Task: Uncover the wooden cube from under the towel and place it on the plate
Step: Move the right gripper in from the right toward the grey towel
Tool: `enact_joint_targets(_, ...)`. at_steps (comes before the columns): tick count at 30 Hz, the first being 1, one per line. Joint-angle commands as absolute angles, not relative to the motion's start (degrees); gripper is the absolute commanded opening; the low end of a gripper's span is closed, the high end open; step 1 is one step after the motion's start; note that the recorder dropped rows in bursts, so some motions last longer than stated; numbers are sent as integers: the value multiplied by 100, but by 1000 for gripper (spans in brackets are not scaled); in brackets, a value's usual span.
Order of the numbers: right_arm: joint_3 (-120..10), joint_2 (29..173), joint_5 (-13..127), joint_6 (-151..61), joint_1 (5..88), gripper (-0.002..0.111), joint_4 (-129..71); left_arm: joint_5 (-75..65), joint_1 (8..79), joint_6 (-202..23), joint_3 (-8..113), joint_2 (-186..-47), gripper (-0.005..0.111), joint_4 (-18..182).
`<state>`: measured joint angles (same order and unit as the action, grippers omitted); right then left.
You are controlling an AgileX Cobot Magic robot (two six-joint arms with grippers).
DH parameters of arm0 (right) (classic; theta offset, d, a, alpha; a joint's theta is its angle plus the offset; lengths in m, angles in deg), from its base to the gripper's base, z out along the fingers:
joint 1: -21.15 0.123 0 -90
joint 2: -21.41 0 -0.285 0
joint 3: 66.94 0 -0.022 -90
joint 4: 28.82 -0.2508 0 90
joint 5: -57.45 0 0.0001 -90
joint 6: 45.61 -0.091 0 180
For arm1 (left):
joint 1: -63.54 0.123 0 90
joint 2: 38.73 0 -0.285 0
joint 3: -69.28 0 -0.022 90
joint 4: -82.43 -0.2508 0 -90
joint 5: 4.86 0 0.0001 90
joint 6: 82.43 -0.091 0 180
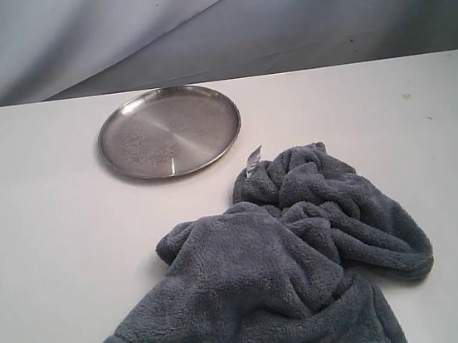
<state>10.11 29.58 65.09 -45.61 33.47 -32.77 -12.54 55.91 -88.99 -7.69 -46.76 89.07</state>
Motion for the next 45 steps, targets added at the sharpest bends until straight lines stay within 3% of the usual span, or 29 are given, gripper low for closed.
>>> enact_joint_targets(1,1028,2920,6516,-4561,3311,0,-3291,-1243,5563,-8884,-794,-4652,0,8917)
enact_joint_targets(18,1028,2920,5975,-4593,3311,0,-3604,-1243,5563,-8884,-794,-4652,0,8917)
enact_joint_targets(22,1028,2920,5512,-4895,3311,0,-5188,-1243,5563,-8884,-794,-4652,0,8917)
enact_joint_targets(33,672,2964,6829,-4518,3322,0,-5810,-1243,5563,-8884,-794,-4652,0,8917)
enact_joint_targets(41,-447,5628,8016,-144,3322,0,-8758,-1243,5563,-8884,-794,-4652,0,8917)
enact_joint_targets(45,-948,6532,8361,360,3322,0,-8945,-1243,5563,-8884,-794,-4652,0,8917)
